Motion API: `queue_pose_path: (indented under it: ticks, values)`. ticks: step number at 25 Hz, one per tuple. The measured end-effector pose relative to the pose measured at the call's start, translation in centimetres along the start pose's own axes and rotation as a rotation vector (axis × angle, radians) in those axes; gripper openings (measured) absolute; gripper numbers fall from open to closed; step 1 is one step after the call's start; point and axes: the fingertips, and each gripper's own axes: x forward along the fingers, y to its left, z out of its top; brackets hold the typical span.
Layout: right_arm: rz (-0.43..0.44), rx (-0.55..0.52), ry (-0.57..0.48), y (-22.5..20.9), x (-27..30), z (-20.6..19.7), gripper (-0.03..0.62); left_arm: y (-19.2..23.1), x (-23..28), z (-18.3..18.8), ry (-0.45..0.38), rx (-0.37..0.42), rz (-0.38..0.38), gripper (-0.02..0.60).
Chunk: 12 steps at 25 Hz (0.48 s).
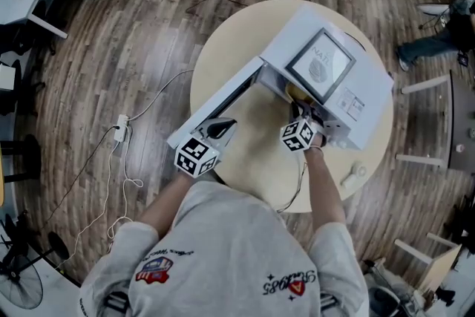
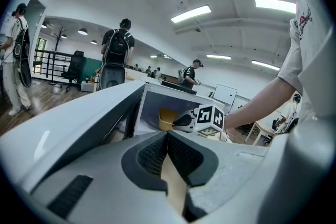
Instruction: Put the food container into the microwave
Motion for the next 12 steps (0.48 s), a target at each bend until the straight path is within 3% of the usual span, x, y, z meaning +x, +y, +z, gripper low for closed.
queue_pose_path:
  ticks: [12]
  values:
    - [-0.055, -0.010, 0.028, -1.1, 1.2, -0.1, 0.032, 0.2, 0.2, -0.2, 0.007, 0.003, -0.005, 0.005]
